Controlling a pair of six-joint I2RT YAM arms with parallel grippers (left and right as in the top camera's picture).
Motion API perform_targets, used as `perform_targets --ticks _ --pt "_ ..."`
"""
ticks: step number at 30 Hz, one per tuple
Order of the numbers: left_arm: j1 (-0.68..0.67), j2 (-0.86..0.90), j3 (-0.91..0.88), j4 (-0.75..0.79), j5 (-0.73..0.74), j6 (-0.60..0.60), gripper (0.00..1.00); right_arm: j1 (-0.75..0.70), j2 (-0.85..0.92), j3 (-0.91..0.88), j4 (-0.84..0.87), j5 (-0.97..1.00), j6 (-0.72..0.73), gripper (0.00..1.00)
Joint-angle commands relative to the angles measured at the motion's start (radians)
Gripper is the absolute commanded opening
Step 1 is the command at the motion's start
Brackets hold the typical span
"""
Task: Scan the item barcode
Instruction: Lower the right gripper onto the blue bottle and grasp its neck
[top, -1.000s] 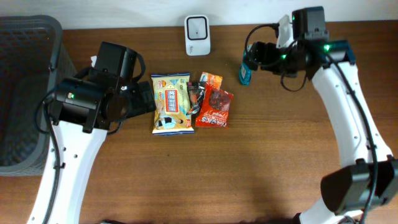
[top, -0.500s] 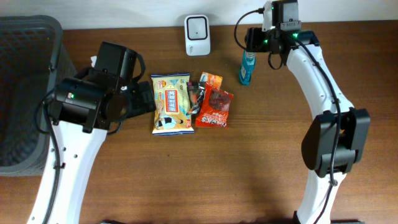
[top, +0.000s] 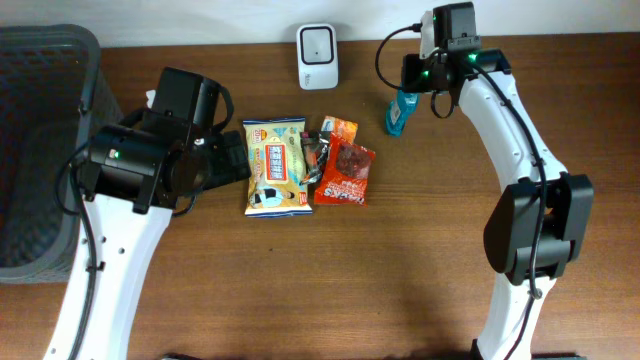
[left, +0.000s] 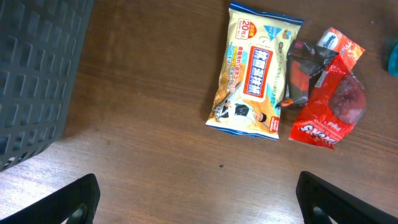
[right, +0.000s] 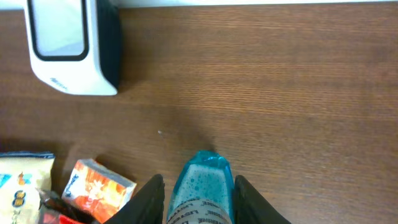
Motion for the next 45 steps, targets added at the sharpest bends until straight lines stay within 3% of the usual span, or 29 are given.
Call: perform_targets --ticks 1,5,9,11,17,18,19,22,23,26,27,28,30,31,35,41,43,45 --pt "0.001 -0.006 0.003 0.002 0.000 0.009 0.99 0.010 0.011 0.010 -0.026 0.149 0.250 0.31" --pt "0.001 -0.006 0.003 0.002 0.000 0.009 0.99 0.013 -0.082 0.010 -0.130 0.369 0.436 0.31" --pt "0.001 -0.006 0.003 0.002 0.000 0.009 0.99 0.013 -0.129 0.010 -0.210 0.443 0.477 0.30" --pt "0.001 -0.006 0.003 0.002 0.000 0.009 0.99 0.013 -0.129 0.010 -0.293 0.535 0.642 0.25" --pt "0.001 -0.006 0.003 0.002 0.000 0.009 0.99 0.013 -0.116 0.010 -0.325 0.517 0.813 0.25" --pt "0.001 -0.006 0.003 0.002 0.000 0.009 0.99 0.013 -0.114 0.010 -0.328 0.517 0.814 0.29" --pt "0.001 -0.006 0.003 0.002 0.000 0.009 0.99 0.013 -0.109 0.010 -0.329 0.516 0.813 0.42" --pt "0.001 -0.006 0.003 0.002 0.000 0.009 0.99 0.013 -0.108 0.010 -0.336 0.509 0.813 0.56" --pt "0.001 -0.006 0.003 0.002 0.000 0.009 0.99 0.013 -0.109 0.010 -0.336 0.509 0.811 0.57" --pt "0.001 -0.006 0.003 0.002 0.000 0.009 0.99 0.010 -0.117 0.023 -0.297 0.510 0.566 0.63" --pt "0.001 -0.006 0.003 0.002 0.000 0.009 0.99 0.008 -0.120 0.066 -0.298 0.510 0.427 0.65" --pt "0.001 -0.006 0.003 0.002 0.000 0.009 0.99 0.010 -0.125 0.135 -0.305 0.476 0.162 0.66" --pt "0.001 -0.006 0.003 0.002 0.000 0.009 0.99 0.010 -0.125 0.193 -0.367 0.274 -0.160 0.86" --pt "0.001 -0.006 0.003 0.002 0.000 0.009 0.99 0.009 -0.122 0.189 -0.457 0.132 -0.294 0.88" --pt "0.001 -0.006 0.003 0.002 0.000 0.009 0.99 -0.024 -0.121 0.131 -0.515 0.077 -0.459 0.84" --pt "0.001 -0.006 0.003 0.002 0.000 0.009 0.99 -0.110 -0.085 0.095 -0.483 0.004 -0.472 0.83" --pt "0.001 -0.006 0.003 0.002 0.000 0.009 0.99 -0.124 -0.055 0.081 -0.435 -0.079 -0.488 0.74" --pt "0.001 -0.006 0.003 0.002 0.000 0.009 0.99 -0.121 -0.055 0.081 -0.419 -0.090 -0.495 0.72"
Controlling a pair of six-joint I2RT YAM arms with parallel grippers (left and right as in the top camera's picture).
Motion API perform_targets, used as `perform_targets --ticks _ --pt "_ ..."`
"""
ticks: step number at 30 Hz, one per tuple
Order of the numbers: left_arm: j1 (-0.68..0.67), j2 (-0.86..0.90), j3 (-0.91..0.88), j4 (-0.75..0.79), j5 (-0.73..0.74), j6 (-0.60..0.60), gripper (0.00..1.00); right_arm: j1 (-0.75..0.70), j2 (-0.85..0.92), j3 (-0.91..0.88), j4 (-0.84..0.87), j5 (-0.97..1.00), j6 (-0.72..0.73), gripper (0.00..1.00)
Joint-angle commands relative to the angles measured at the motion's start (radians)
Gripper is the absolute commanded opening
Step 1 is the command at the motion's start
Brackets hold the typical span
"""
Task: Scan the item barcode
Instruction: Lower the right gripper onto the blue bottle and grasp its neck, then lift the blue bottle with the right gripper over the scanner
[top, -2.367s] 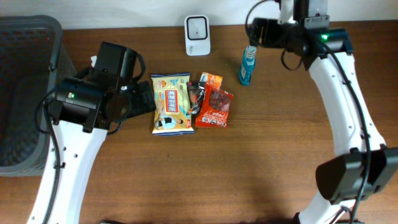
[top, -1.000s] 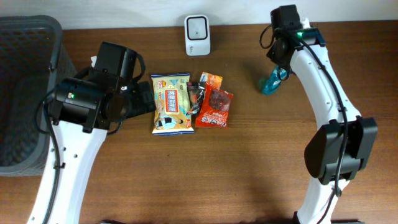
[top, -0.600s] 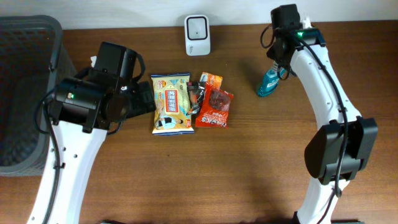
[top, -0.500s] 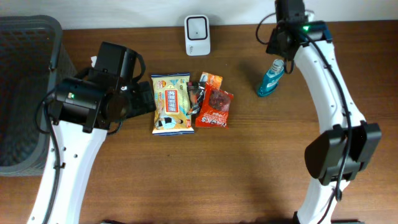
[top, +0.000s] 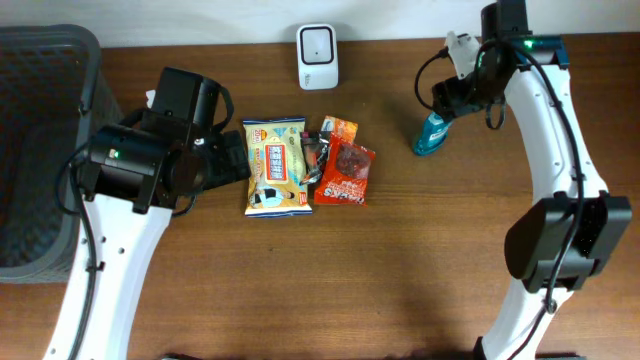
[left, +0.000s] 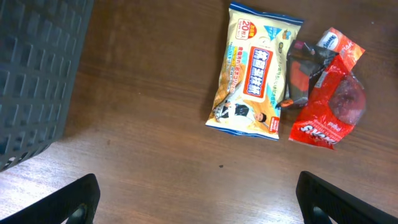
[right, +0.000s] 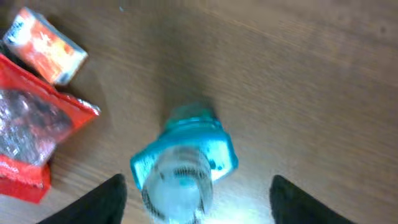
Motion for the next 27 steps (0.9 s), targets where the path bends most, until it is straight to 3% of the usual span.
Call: perform_targets --ticks 1,5,10,12,19,24,27 --pt "0.001 -0.006 0.003 0.001 0.000 0.009 0.99 0.003 0.013 -0.005 0.013 -0.058 -0.016 0.70" --pt "0.001 -0.006 0.003 0.001 0.000 0.009 0.99 0.002 0.044 -0.005 0.011 -0.057 -0.016 0.56" --pt "0.001 -0.006 0.003 0.001 0.000 0.009 0.99 0.002 0.073 -0.005 -0.002 -0.058 -0.015 0.49" --pt "0.001 -0.006 0.003 0.001 0.000 0.009 0.99 0.002 0.073 -0.005 0.000 -0.056 0.011 0.40" --pt "0.001 -0.006 0.003 0.001 0.000 0.009 0.99 0.003 0.072 0.042 -0.012 -0.031 0.170 0.24" --pt "0.001 -0.006 0.003 0.001 0.000 0.009 0.99 0.071 0.071 0.042 0.031 -0.042 0.341 0.24" --pt "0.001 -0.006 0.003 0.001 0.000 0.009 0.99 0.121 0.071 0.043 0.126 -0.052 0.578 0.20"
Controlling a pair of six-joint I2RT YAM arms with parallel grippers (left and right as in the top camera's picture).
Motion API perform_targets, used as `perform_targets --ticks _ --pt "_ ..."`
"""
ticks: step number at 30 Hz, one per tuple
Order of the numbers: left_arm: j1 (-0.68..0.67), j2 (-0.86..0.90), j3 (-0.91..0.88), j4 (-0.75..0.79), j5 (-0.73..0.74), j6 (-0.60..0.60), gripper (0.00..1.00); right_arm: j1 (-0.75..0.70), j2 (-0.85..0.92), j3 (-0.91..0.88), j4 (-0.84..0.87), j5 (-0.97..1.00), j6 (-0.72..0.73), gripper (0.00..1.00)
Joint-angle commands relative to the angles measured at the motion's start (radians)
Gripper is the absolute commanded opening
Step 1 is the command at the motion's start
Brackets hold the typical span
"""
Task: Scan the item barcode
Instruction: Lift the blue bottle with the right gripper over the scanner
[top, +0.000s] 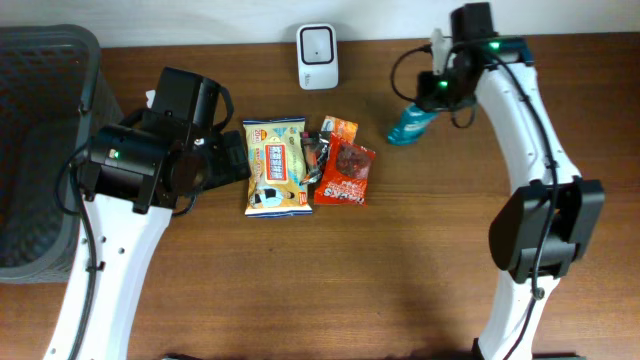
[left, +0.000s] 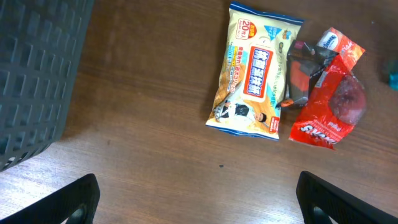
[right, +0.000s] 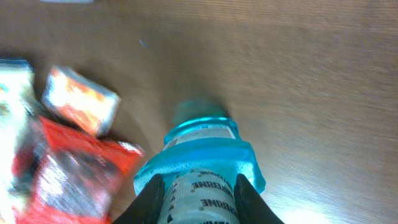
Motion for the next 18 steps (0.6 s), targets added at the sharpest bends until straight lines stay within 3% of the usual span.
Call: perform_targets --ticks 1,4,7,12,14,18 --pt "0.001 -0.006 0.003 0.002 0.000 0.008 0.99 0.034 0.000 0.027 0.088 -0.079 0.278 0.20" --pt "0.001 -0.006 0.003 0.002 0.000 0.008 0.99 0.039 0.001 0.026 0.325 -0.396 0.552 0.20" --pt "0.001 -0.006 0.003 0.002 0.000 0.008 0.99 0.089 0.005 0.026 0.472 -0.403 0.747 0.20" --pt "0.001 -0.006 0.003 0.002 0.000 0.008 0.99 0.197 0.071 0.026 0.730 -0.406 1.204 0.20" --pt "0.001 -0.006 0.003 0.002 0.000 0.008 0.99 0.204 0.116 0.026 0.786 -0.409 1.442 0.20" --pt "0.001 -0.006 0.003 0.002 0.000 0.008 0.99 0.179 0.226 0.026 1.002 -0.407 1.782 0.20"
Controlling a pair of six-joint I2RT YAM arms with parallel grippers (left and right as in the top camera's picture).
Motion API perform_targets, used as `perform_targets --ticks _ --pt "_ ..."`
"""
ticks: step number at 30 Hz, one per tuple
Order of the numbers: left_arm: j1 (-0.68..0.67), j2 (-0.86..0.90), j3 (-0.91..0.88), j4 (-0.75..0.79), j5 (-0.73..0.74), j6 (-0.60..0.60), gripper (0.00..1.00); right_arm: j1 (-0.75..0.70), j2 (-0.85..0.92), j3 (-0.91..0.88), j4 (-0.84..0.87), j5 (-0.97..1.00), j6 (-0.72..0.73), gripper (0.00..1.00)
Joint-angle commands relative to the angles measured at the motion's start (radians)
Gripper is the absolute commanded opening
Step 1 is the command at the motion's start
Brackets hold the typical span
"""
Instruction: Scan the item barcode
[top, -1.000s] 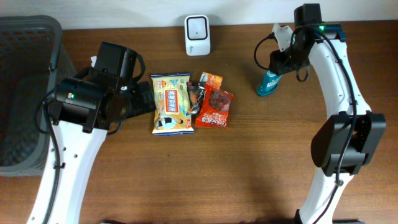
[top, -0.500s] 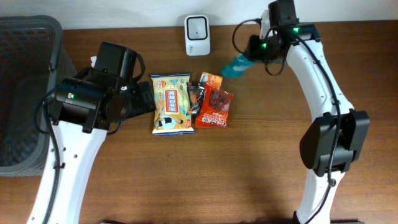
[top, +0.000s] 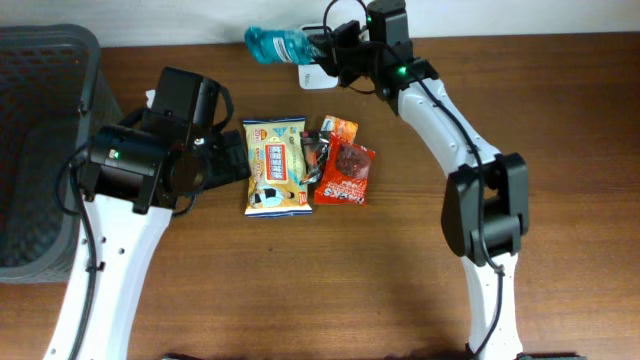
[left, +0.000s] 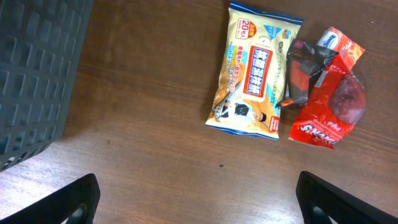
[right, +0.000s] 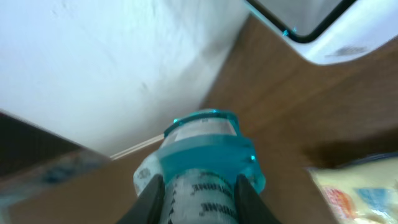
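Observation:
A blue bottle (top: 277, 43) with a printed label hangs above the table's back edge, lying sideways, with my right gripper (top: 322, 45) shut on it. In the right wrist view the bottle (right: 205, 155) points away between the fingers (right: 151, 200). The white barcode scanner (top: 317, 62) stands partly hidden behind the right gripper; its lower edge (right: 323, 31) shows at the top right of the wrist view. My left gripper (left: 198, 202) is open over bare table, left of the snack packs.
A yellow wipes pack (top: 275, 166), a red snack bag (top: 343, 173) and a small orange packet (top: 340, 127) lie mid-table. A dark grey basket (top: 35, 150) stands at the left edge. The white wall runs behind the table.
My right gripper has moved with the blue bottle from right of the scanner to its left, above the back edge. The left arm has not moved.
My right gripper was shut on the bottle standing right of the snacks. Then it was open farther right with the bottle between its fingers. Then it was shut on the bottle again nearer the scanner, and now holds it raised beside the scanner.

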Motion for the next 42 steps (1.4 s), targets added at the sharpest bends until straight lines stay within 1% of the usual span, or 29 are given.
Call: perform_targets --ticks 1,6,8,9,11,12,13,16,19,20,21,22,24,26,28,29,32,33,35,37,38,40,41,42 --pt "0.001 -0.006 0.003 0.001 0.000 0.008 0.99 -0.056 0.041 0.024 0.015 -0.014 0.226 0.20" --pt "0.001 -0.006 0.003 0.001 0.000 0.008 0.99 -0.147 0.076 0.024 0.002 -0.087 0.240 0.20" --pt "0.001 -0.006 0.003 0.001 0.000 0.008 0.99 -0.159 0.076 0.024 0.003 -0.111 0.240 0.20" --pt "0.001 -0.006 0.003 0.001 0.000 0.008 0.99 -0.161 0.076 0.024 0.030 -0.124 0.239 0.20" --pt "0.001 -0.006 0.003 0.001 0.000 0.008 0.99 -0.153 0.076 0.024 0.149 -0.137 0.240 0.20" --pt "0.001 -0.006 0.003 0.001 0.000 0.008 0.99 -0.147 0.076 0.024 0.253 -0.150 0.261 0.20" --pt "0.001 -0.006 0.003 0.001 0.000 0.008 0.99 -0.143 0.076 0.024 0.282 -0.152 0.278 0.20" --pt "0.001 -0.006 0.003 0.001 0.000 0.008 0.99 -0.144 0.076 0.025 0.294 -0.152 0.285 0.19" --pt "0.001 -0.006 0.003 0.001 0.000 0.008 0.99 -0.144 0.076 0.024 0.293 -0.182 0.326 0.19" --pt "0.001 -0.006 0.003 0.001 0.000 0.008 0.99 -0.145 0.076 0.024 0.315 -0.205 0.320 0.15" --pt "0.001 -0.006 0.003 0.001 0.000 0.008 0.99 -0.151 0.076 0.025 0.357 -0.219 0.295 0.08" --pt "0.001 -0.006 0.003 0.001 0.000 0.008 0.99 -0.161 0.066 0.025 0.383 -0.228 0.263 0.05" --pt "0.001 -0.006 0.003 0.001 0.000 0.008 0.99 -0.188 0.018 0.025 0.383 -0.246 0.162 0.05" --pt "0.001 -0.006 0.003 0.001 0.000 0.008 0.99 -0.219 -0.019 0.025 0.377 -0.246 0.126 0.05" --pt "0.001 -0.006 0.003 0.001 0.000 0.008 0.99 -0.292 -0.067 0.025 0.301 -0.266 0.047 0.05" --pt "0.001 -0.006 0.003 0.001 0.000 0.008 0.99 -0.345 -0.090 0.025 0.218 -0.285 -0.023 0.05" --pt "0.001 -0.006 0.003 0.001 0.000 0.008 0.99 -0.502 -0.152 0.025 -0.089 -0.282 -0.283 0.06" --pt "0.001 -0.006 0.003 0.001 0.000 0.008 0.99 -0.579 -0.180 0.025 -0.213 -0.267 -0.403 0.06" --pt "0.001 -0.006 0.003 0.001 0.000 0.008 0.99 -0.733 -0.217 0.025 -0.439 -0.223 -0.592 0.06" --pt "0.001 -0.006 0.003 0.001 0.000 0.008 0.99 -0.853 -0.224 0.025 -0.640 -0.101 -0.760 0.06" --pt "0.001 -0.006 0.003 0.001 0.000 0.008 0.99 -0.908 -0.224 0.024 -0.729 0.006 -0.851 0.07" --pt "0.001 -0.006 0.003 0.001 0.000 0.008 0.99 -1.007 -0.224 0.024 -0.858 0.263 -0.991 0.08" --pt "0.001 -0.006 0.003 0.001 0.000 0.008 0.99 -1.047 -0.224 0.024 -0.905 0.373 -1.000 0.11" --pt "0.001 -0.006 0.003 0.001 0.000 0.008 0.99 -1.086 -0.224 0.024 -0.920 0.409 -1.020 0.11"
